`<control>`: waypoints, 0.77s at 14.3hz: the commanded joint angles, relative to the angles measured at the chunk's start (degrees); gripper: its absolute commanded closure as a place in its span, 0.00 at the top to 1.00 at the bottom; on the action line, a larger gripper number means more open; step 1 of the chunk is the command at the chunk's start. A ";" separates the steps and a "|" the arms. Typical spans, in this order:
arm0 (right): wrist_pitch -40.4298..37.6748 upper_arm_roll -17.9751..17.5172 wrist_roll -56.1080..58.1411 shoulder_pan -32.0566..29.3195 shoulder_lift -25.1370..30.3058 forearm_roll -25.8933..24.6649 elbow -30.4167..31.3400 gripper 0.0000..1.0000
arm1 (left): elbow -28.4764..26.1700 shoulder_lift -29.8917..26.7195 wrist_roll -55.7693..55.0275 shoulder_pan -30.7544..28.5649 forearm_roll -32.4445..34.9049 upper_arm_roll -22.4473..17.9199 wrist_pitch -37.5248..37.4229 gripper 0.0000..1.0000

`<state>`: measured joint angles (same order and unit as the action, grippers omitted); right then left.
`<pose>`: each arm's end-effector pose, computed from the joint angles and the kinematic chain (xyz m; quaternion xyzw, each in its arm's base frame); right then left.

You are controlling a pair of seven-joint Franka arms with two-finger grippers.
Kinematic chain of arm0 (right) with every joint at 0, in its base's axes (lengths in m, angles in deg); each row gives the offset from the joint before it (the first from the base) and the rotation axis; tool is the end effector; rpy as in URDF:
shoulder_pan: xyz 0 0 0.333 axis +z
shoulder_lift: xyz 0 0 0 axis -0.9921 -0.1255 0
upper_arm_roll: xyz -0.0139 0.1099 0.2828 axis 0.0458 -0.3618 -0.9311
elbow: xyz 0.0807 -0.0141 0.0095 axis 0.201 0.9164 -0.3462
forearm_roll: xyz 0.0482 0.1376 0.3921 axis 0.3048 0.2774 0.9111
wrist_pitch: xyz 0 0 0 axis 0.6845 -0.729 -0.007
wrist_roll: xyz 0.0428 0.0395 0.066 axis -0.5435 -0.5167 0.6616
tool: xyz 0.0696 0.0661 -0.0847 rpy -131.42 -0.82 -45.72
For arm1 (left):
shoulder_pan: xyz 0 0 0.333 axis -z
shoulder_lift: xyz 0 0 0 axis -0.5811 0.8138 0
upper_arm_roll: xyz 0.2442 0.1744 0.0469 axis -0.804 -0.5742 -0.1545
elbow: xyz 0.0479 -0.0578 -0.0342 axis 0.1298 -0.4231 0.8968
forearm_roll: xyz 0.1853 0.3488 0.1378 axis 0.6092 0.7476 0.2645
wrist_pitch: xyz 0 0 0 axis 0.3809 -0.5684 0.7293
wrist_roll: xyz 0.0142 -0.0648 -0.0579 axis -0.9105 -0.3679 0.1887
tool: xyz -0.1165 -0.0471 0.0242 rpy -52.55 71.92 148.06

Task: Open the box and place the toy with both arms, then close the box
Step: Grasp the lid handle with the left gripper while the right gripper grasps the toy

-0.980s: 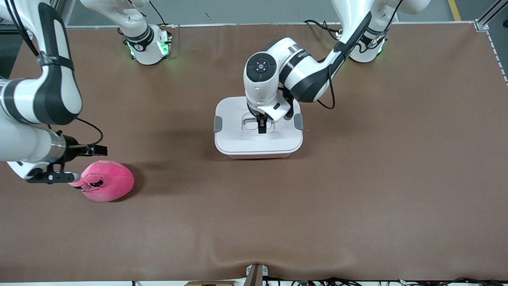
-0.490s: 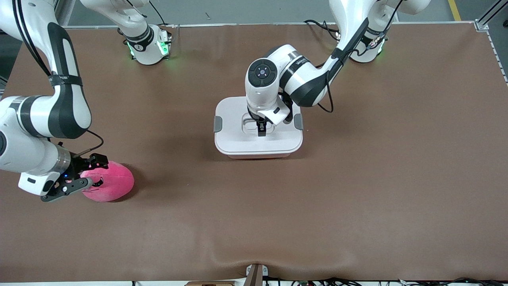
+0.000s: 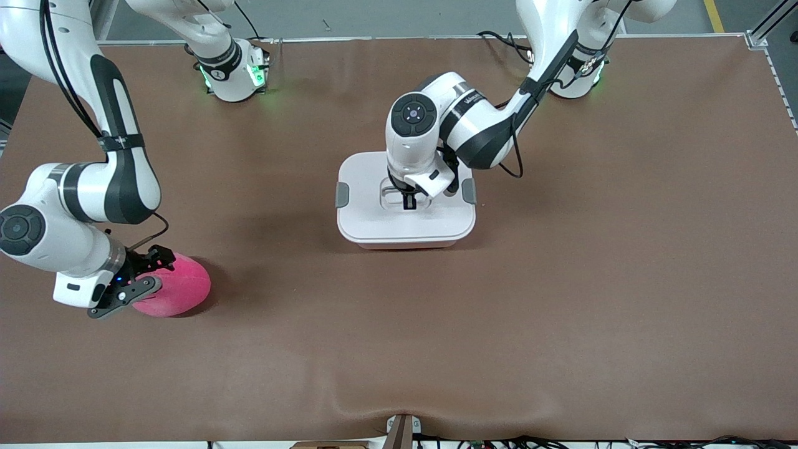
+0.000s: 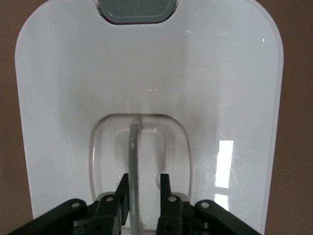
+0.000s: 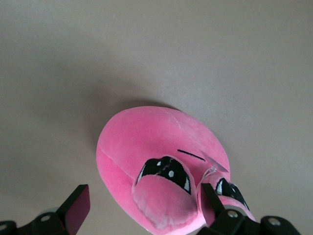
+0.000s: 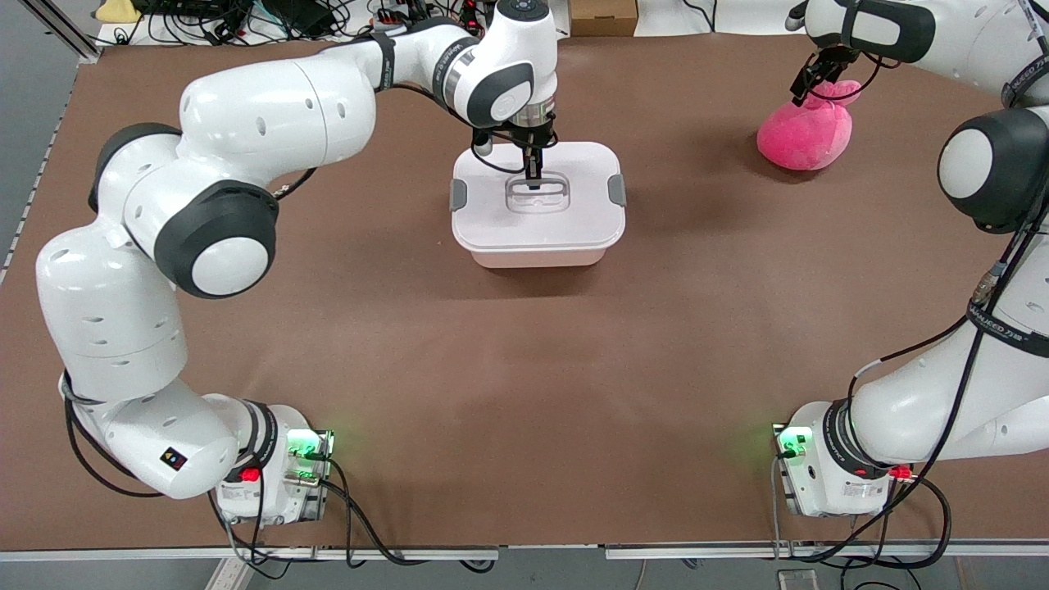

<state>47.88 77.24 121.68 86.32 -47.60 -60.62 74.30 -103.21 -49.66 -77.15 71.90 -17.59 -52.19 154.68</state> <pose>0.6881 -0.0219 0.2991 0.9577 0.2848 -0.0157 0.0370 0.4799 -0.5257 0.3032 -0.6985 -0.7140 0.0445 0.0182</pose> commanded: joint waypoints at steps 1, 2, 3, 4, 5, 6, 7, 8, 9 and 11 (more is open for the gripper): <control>0.41 -0.46 0.88 -1.16 0.29 -1.20 0.61 1.00 | -0.95 -0.51 -0.11 0.28 1.38 -0.17 1.24 0.00; 0.41 -0.46 0.88 -1.25 -0.06 -1.20 0.87 1.00 | -0.95 -0.69 -0.11 0.28 1.38 -0.17 1.24 0.00; 0.41 -0.46 0.88 -1.33 -0.33 -1.20 0.87 1.00 | -1.04 -0.86 -0.11 0.28 1.38 -0.17 1.06 0.00; 0.41 -0.46 0.88 -1.34 -0.68 -1.20 0.87 1.00 | -1.04 -0.95 -0.20 0.37 1.38 -0.17 0.89 0.00; 0.41 -0.46 0.88 -1.34 -0.85 -1.20 0.87 1.00 | -1.04 -1.13 -0.46 0.72 1.38 -0.25 0.71 0.00; 0.41 -0.46 0.88 -1.34 -0.94 -1.20 0.87 1.00 | -1.04 -1.74 -0.64 0.81 1.38 -0.17 0.54 0.00; 0.41 -0.46 0.88 -1.34 -0.94 -1.20 0.87 1.00 | -1.13 -2.26 -0.73 0.81 1.38 -0.17 0.27 0.00; 0.32 -0.46 0.88 -1.34 -0.94 -1.20 0.87 0.70 | -1.13 -3.05 -0.81 0.81 1.38 -0.08 -0.69 0.00; 0.14 -0.46 0.79 -1.34 -1.03 -1.20 0.87 0.45 | -1.04 -3.41 -0.90 0.81 1.38 0.01 -1.57 0.00; 0.32 -0.55 0.79 -1.42 -1.56 -1.20 0.87 0.11 | -1.04 -4.46 -0.90 0.72 1.38 0.10 -3.15 0.00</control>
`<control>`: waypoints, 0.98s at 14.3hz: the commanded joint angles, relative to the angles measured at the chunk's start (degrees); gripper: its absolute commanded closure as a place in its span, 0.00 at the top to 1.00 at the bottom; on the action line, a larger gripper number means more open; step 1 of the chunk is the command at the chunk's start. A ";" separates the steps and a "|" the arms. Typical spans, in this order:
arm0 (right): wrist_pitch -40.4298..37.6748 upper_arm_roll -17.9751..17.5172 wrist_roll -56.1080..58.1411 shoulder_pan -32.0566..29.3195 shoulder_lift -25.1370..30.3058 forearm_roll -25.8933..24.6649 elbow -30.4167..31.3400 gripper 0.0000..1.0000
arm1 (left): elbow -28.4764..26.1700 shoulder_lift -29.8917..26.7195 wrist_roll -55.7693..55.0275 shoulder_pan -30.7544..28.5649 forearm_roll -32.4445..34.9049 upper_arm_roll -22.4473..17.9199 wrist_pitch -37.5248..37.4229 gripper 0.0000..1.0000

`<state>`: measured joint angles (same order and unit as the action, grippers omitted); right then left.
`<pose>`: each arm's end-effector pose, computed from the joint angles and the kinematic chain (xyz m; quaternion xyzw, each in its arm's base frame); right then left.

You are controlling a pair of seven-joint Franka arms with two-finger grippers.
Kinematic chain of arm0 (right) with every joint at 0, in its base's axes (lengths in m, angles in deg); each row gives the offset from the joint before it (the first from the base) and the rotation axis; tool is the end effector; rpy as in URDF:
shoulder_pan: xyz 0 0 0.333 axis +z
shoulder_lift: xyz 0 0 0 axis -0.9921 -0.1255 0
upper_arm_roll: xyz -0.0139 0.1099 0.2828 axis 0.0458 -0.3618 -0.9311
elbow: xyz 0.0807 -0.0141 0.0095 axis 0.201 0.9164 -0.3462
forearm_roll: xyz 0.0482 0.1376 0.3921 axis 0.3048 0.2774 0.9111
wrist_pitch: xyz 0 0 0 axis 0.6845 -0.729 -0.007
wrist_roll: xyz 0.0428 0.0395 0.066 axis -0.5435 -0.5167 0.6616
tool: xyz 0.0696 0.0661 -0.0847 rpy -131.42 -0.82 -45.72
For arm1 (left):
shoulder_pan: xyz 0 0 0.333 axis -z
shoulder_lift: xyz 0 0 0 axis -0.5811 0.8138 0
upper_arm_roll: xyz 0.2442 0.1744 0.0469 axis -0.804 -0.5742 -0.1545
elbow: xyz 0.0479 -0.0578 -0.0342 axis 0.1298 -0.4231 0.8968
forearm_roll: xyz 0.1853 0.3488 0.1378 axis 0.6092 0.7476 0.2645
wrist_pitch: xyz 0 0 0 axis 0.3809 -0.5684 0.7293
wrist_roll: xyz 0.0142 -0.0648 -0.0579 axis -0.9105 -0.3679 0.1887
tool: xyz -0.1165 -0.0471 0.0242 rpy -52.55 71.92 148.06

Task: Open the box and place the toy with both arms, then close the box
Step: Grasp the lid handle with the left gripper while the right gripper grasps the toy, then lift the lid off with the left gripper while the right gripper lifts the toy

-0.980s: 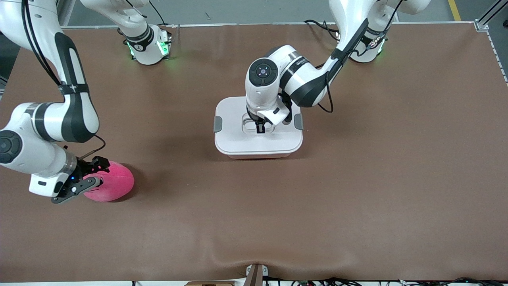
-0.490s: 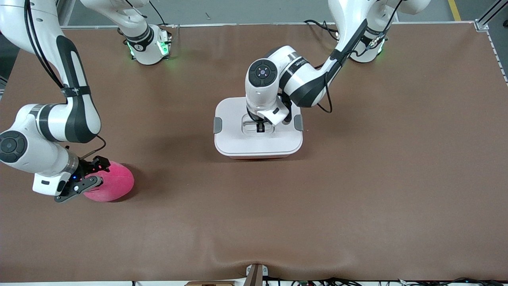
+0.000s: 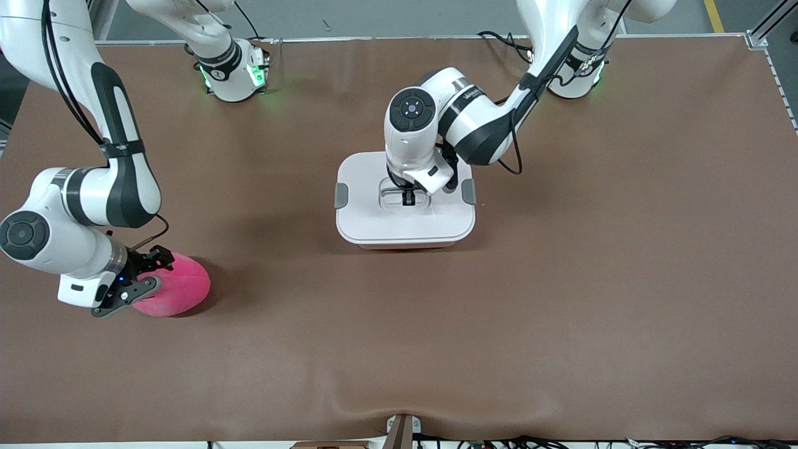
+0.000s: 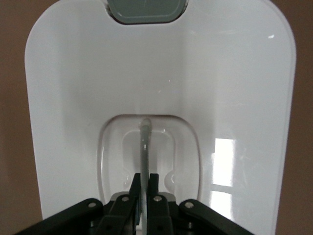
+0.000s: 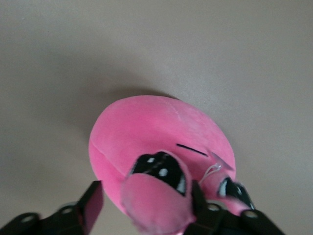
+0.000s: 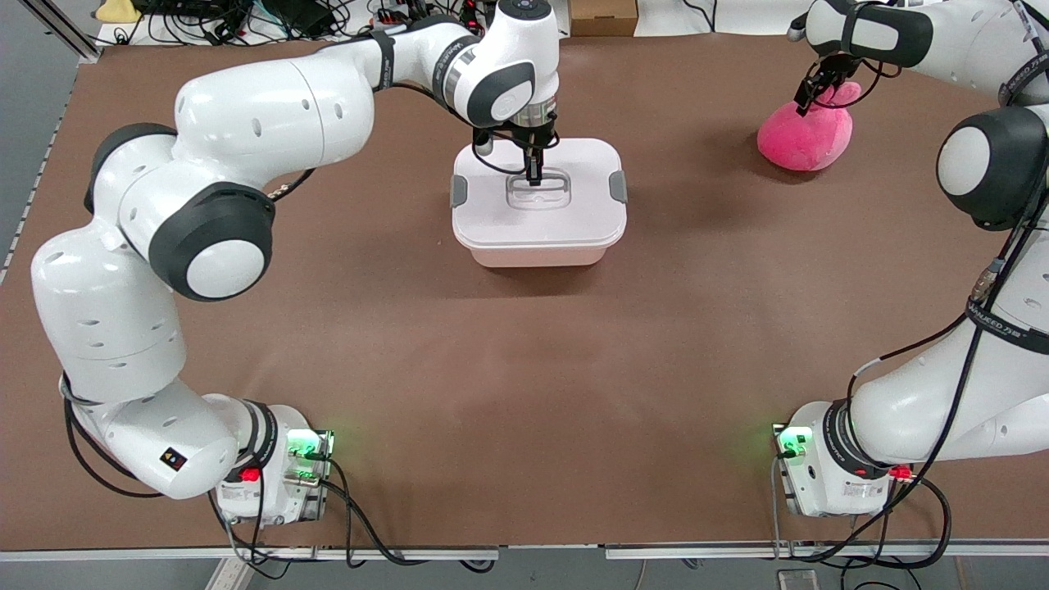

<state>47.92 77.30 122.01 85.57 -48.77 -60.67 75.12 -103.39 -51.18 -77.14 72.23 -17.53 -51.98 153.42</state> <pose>0.6829 -0.0318 0.2784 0.9585 0.2814 -0.0326 0.0328 0.4730 -0.5278 0.3186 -0.7028 -0.7100 0.0422 0.0176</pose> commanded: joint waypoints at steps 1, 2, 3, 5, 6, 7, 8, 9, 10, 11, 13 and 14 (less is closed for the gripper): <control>0.37 -0.61 0.46 -0.58 -0.56 -1.07 0.05 0.00 | -0.86 -3.38 -0.91 0.21 1.32 -0.02 -1.99 0.00; 0.37 -0.61 0.54 -0.58 -0.83 -1.06 0.05 0.00 | -0.86 -3.65 -0.91 -0.05 1.24 -0.02 -2.07 0.00; 0.46 -0.61 0.55 -0.58 -0.92 -1.06 -0.04 0.00 | -0.86 -3.82 -0.82 -0.23 1.32 -0.02 -2.25 0.00; 0.72 -0.61 0.55 -0.49 -0.92 -1.06 -0.39 0.00 | -0.86 -4.17 -0.30 -0.49 1.32 -0.11 -3.21 0.00; 0.72 -0.61 0.55 -0.23 -0.83 -1.06 -0.56 0.00 | -0.86 -4.61 -0.21 -0.84 1.32 -0.11 -3.31 0.00; 0.72 -0.61 0.55 -0.06 -0.74 -1.06 -0.74 0.00 | -0.95 -5.05 -0.03 -1.63 1.32 -0.11 -3.39 0.00; 0.63 -0.61 0.55 0.21 -0.65 -1.06 -1.18 0.00 | -0.95 -5.66 0.41 -2.42 1.32 -0.11 -4.00 0.00; 0.37 -0.70 0.98 0.56 -0.22 -1.15 -1.36 0.00 | -0.95 -6.28 1.45 -3.30 1.32 -0.11 -4.53 0.00; 0.11 -0.70 2.90 1.17 0.31 -1.24 -1.70 0.00 | -0.95 -7.07 2.86 -4.52 1.32 -0.11 -5.32 0.00; 0.10 -0.70 5.70 1.61 0.84 -1.15 -2.14 0.00 | -0.95 -7.69 4.35 -5.58 1.32 -0.11 -6.37 0.00; 0.10 -0.70 9.84 2.32 1.98 -1.24 -3.11 0.00 | -1.30 -9.53 7.77 -7.86 1.32 -0.20 -7.87 0.00; 0.02 -0.70 12.30 2.67 2.68 -1.24 -3.64 0.00 | -1.39 -10.76 9.97 -10.31 1.32 -0.02 -8.40 0.00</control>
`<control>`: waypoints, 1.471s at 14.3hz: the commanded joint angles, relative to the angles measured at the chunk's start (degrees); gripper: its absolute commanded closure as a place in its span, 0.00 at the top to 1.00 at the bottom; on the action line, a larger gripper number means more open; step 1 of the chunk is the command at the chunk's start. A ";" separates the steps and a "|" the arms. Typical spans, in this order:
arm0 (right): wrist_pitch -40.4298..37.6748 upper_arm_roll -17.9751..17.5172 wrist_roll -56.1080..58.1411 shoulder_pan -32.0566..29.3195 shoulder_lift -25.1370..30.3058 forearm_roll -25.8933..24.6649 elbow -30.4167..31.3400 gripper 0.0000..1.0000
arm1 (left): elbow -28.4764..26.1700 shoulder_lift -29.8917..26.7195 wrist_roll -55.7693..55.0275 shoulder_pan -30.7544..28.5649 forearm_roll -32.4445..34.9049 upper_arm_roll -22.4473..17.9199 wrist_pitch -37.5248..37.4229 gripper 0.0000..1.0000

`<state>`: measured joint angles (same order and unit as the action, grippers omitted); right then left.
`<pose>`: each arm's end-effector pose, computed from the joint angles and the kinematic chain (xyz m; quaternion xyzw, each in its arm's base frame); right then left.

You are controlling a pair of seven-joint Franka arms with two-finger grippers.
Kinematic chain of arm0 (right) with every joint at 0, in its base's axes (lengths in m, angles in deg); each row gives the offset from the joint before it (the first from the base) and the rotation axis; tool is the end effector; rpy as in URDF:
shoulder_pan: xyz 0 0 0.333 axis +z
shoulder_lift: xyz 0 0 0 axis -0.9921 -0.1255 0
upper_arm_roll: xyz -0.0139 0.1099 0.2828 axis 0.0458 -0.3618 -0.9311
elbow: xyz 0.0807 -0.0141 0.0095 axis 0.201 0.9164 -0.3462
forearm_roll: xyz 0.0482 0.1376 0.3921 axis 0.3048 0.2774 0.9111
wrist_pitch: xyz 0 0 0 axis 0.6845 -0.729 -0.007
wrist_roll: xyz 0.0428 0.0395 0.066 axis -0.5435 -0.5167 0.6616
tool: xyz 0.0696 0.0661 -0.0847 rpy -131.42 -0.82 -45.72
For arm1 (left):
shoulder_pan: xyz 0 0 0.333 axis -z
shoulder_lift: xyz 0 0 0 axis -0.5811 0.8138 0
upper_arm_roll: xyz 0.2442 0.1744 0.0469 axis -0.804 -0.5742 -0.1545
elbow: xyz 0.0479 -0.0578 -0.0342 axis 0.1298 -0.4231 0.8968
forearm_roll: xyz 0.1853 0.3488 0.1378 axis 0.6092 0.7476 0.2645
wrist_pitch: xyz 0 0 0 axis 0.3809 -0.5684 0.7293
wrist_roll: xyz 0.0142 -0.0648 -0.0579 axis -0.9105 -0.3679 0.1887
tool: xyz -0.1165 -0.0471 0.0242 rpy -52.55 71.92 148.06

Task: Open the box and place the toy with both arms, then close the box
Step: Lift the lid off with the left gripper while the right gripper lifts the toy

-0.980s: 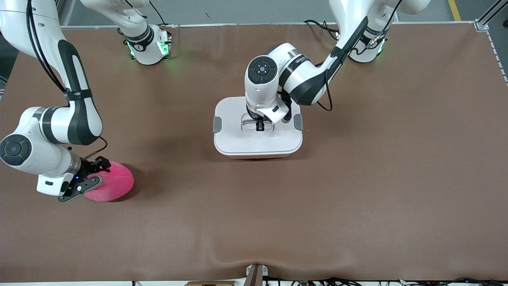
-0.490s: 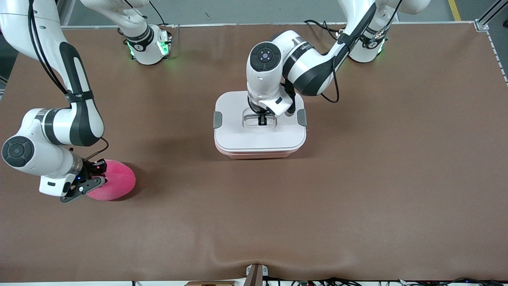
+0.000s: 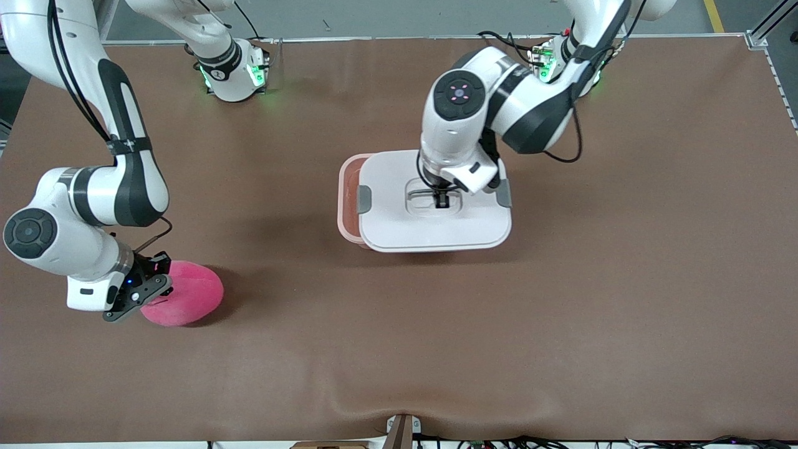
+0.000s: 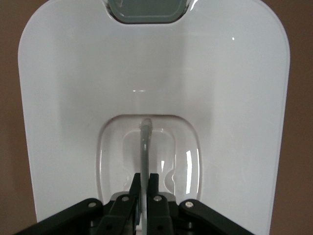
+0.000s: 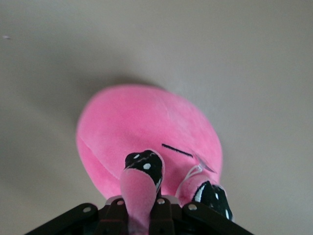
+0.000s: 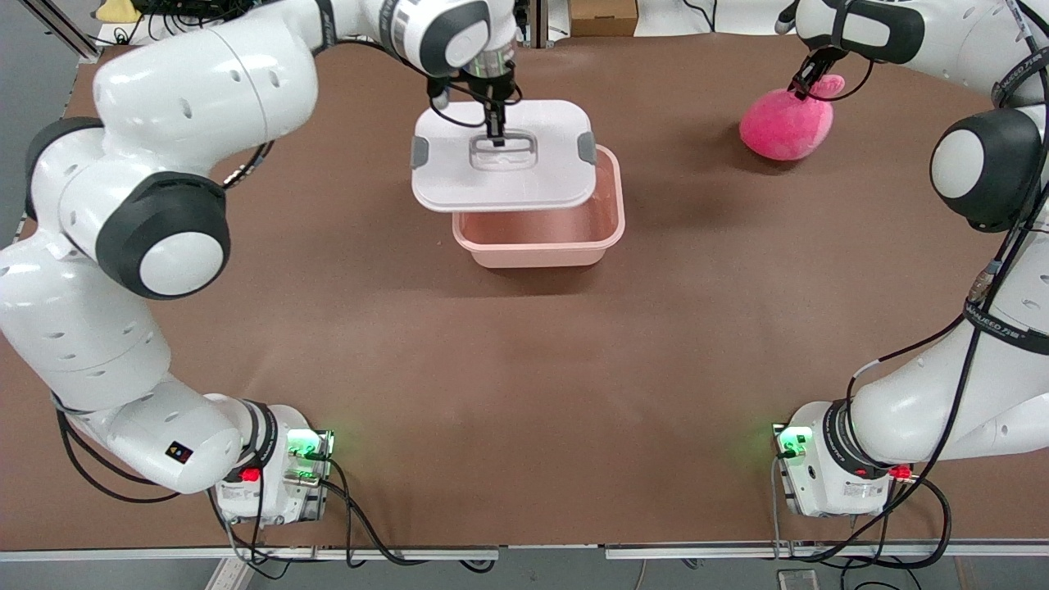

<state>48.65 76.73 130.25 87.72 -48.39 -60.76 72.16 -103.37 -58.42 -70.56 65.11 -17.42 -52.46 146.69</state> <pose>0.6996 0.0013 0.3086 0.9274 0.3717 -0.0006 0.0422 0.5239 -0.4499 0.3951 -0.7003 -0.7133 0.0276 0.0102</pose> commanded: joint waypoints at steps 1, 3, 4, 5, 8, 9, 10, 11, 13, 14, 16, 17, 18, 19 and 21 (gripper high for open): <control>-0.71 -0.13 7.65 0.95 3.17 -1.15 -0.86 0.00 | -1.42 -4.67 5.24 -5.21 1.21 0.46 -2.11 0.00; -0.80 -0.22 17.04 1.57 5.11 -1.15 -1.03 0.00 | -1.85 -6.43 10.68 -8.03 1.21 0.46 -4.29 0.00; -1.15 -0.22 21.71 2.44 6.42 -1.15 -0.95 0.00 | -2.29 -7.13 13.49 -9.44 1.13 0.55 -5.18 0.00; -2.55 -0.22 24.80 3.58 7.65 -1.15 -1.03 0.00 | -2.73 -8.01 14.57 -10.84 1.13 0.55 -5.19 0.00; -4.93 -0.22 28.86 9.29 11.52 -3.16 -1.12 0.00 | -2.82 -9.86 16.67 -14.54 1.13 0.46 -5.88 0.00; -5.11 -0.31 29.65 12.53 12.49 -6.74 -1.12 0.00 | -2.82 -10.38 18.43 -15.33 1.13 0.46 -6.76 0.00; -5.98 -0.31 29.75 16.04 13.63 -10.00 -1.12 0.00 | -3.08 -11.17 19.92 -16.56 1.04 0.55 -8.25 0.00; -8.25 -0.22 29.75 19.29 14.34 -11.68 -1.03 0.00 | -3.61 -12.23 21.33 -17.36 0.86 0.46 -8.61 0.00; -10.90 -0.13 29.66 24.40 14.61 -13.80 -1.12 0.00 | -3.79 -12.85 25.19 -20.60 0.25 0.55 -8.96 0.00; -11.08 -0.22 29.66 26.60 14.61 -15.98 -1.21 0.00 | -3.88 -12.85 26.95 -21.40 0.16 0.55 -8.97 0.00; -12.83 -0.31 29.40 32.31 14.52 -20.99 -2.52 0.00 | -3.96 -12.85 28.90 -23.24 -0.02 0.55 -8.97 0.00; -13.97 -0.22 29.22 35.03 14.43 -23.28 -3.05 0.00 | -4.23 -12.76 30.38 -23.86 -0.19 0.46 -8.97 0.00; -14.51 -0.22 29.22 37.23 14.08 -25.65 -3.23 0.00 | -4.23 -12.76 33.18 -25.26 -0.28 0.46 -8.97 0.00; -14.60 -0.22 29.40 39.17 13.91 -27.93 -3.32 0.00 | -4.32 -12.68 35.91 -26.58 -0.28 0.46 -8.97 0.00; -16.52 -0.31 29.40 44.00 13.64 -33.47 -3.23 0.00 | -5.54 -12.76 40.22 -28.86 -0.37 0.55 -8.88 0.00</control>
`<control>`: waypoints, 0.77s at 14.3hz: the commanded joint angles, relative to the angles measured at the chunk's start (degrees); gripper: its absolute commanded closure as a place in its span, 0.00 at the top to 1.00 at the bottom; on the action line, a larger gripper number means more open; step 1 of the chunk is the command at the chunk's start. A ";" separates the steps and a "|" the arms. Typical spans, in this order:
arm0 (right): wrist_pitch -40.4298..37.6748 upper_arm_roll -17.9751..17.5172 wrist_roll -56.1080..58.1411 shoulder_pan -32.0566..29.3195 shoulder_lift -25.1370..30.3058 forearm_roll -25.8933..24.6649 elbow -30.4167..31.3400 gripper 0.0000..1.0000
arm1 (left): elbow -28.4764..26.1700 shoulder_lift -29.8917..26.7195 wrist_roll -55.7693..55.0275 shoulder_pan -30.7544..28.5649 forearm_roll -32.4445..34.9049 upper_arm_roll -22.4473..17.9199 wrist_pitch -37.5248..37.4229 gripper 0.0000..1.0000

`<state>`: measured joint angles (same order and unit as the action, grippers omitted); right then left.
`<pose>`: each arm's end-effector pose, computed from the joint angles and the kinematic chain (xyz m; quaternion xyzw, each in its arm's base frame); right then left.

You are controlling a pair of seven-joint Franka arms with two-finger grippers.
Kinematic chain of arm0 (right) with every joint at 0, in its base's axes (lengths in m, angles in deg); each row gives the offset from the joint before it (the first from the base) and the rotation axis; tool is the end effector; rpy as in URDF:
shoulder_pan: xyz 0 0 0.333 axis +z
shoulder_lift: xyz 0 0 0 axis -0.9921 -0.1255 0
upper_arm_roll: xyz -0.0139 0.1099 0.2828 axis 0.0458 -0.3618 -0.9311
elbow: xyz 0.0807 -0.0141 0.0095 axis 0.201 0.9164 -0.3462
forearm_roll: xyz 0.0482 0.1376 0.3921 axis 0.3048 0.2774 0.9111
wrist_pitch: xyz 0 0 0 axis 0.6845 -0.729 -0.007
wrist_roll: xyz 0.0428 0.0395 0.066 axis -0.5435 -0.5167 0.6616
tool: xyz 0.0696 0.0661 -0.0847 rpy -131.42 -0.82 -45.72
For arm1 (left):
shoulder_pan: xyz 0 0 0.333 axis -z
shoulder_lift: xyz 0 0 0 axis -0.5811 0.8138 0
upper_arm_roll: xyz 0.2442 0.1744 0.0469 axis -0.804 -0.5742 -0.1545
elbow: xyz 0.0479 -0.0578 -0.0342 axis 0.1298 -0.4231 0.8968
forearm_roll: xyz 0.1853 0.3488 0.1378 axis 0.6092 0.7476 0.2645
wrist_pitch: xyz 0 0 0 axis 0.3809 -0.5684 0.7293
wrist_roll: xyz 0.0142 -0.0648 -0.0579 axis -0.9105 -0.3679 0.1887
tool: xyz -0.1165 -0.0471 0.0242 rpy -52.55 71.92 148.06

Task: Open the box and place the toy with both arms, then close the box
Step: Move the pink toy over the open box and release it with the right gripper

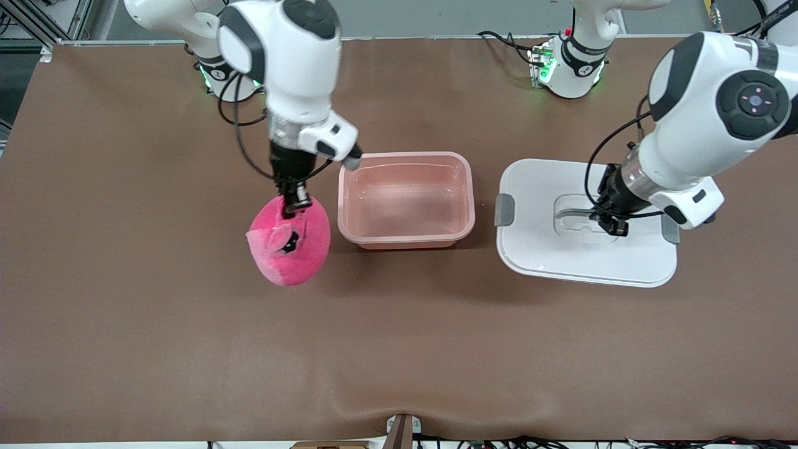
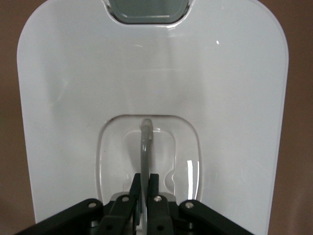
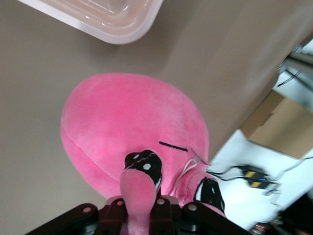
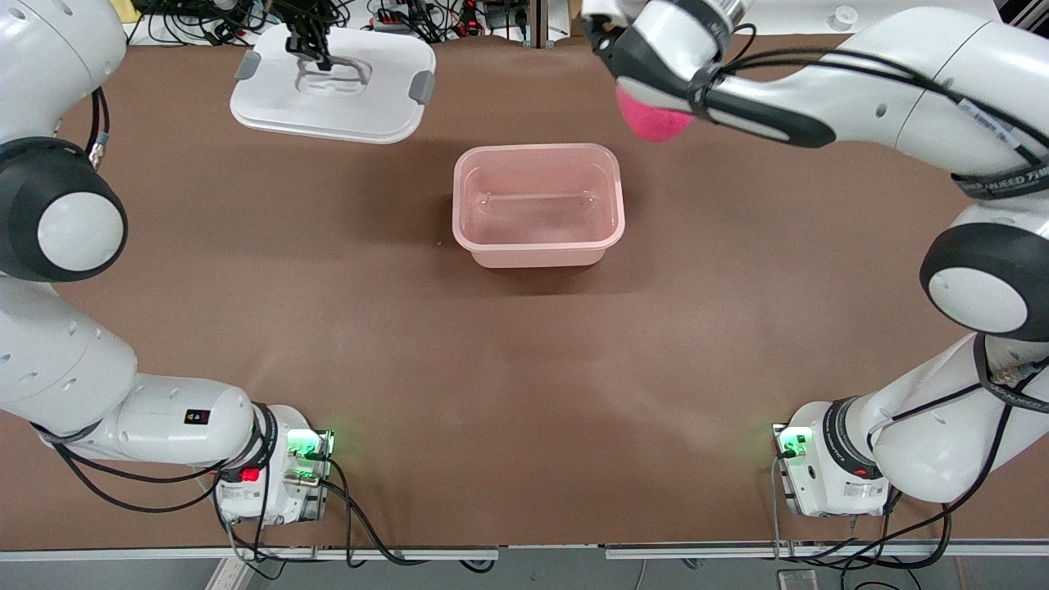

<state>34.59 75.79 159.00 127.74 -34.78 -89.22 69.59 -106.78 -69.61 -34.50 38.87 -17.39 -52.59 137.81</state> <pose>0.5351 0.4023 0.4843 0.4802 0.8353 -0.0383 0.2651 0.6193 -0.1635 0.4800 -0.7607 -0.6486 0.0175 0.0164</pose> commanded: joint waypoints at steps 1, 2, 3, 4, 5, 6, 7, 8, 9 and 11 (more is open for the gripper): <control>-3.96 0.72 0.12 6.70 -0.58 -6.69 -0.74 0.00 | -2.22 -1.57 5.91 -3.15 -0.58 0.68 0.09 0.00; -4.58 0.81 -0.32 9.42 -1.11 -8.36 -0.74 0.00 | -2.14 -1.49 6.89 -3.51 -0.75 0.59 0.26 0.00; -5.46 0.81 -0.58 10.93 -1.37 -10.11 -0.74 0.00 | -2.22 -1.49 7.25 -4.21 -0.76 0.59 0.35 0.00; -7.12 0.81 -1.11 12.08 -1.72 -10.74 -0.74 0.00 | -2.22 -1.31 7.25 -4.30 -0.76 0.59 0.44 0.00; -8.88 0.72 -1.55 12.96 -1.99 -10.83 -0.74 0.00 | -2.22 -1.14 7.95 -4.48 -0.76 0.59 0.62 0.00; -10.37 0.72 -2.16 13.66 -2.43 -10.84 -0.74 0.00 | -2.22 -1.05 9.35 -4.91 -0.84 0.50 0.70 0.00; -12.04 0.72 -3.47 14.80 -2.69 -10.84 -0.74 0.00 | -2.31 -0.96 10.06 -5.96 -0.76 0.59 0.70 0.00; -13.89 0.72 -5.58 16.21 -3.65 -10.84 -0.74 0.00 | -2.31 -0.78 10.15 -6.15 -0.76 0.59 0.71 0.00; -15.21 0.72 -8.21 17.18 -4.27 -10.92 -0.74 0.00 | -2.40 -0.78 10.41 -6.32 -0.76 0.59 0.79 0.00; -16.45 0.72 -12.17 18.85 -5.41 -10.92 -0.74 0.00 | -2.57 -0.70 10.59 -6.41 -0.76 0.59 1.14 0.00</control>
<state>20.13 75.89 150.69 144.26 -38.76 -98.34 69.71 -108.40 -69.57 -25.05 33.29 -17.45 -52.58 138.05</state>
